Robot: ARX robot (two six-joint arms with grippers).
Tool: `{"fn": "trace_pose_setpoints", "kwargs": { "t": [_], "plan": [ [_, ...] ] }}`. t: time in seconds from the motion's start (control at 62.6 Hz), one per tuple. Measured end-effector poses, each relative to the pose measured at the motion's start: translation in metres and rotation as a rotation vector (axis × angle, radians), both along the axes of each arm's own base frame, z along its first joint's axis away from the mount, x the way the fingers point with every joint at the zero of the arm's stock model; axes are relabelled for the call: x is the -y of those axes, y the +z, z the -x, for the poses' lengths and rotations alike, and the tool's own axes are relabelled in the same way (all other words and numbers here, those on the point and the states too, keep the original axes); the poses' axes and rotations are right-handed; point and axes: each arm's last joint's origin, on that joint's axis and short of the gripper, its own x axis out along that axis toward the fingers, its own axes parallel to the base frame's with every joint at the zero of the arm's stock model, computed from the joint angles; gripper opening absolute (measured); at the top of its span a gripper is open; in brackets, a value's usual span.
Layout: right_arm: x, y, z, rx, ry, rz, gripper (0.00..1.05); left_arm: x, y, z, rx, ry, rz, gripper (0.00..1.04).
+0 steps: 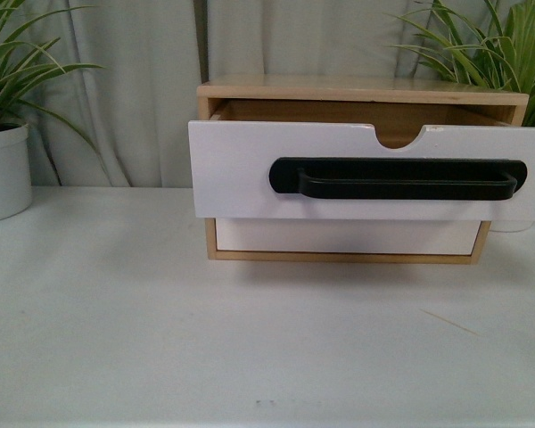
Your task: Close drawer sideways
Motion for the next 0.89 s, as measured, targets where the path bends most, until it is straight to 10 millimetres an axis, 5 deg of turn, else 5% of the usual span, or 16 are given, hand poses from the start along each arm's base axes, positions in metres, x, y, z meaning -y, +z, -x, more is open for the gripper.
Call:
{"fn": "trace_pose_setpoints", "kwargs": {
  "t": [0.895],
  "plan": [
    [0.0000, 0.0000, 0.0000, 0.000, 0.000, 0.000, 0.96, 0.0000, 0.0000, 0.0000, 0.000, 0.000, 0.000, 0.99]
  ]
}}
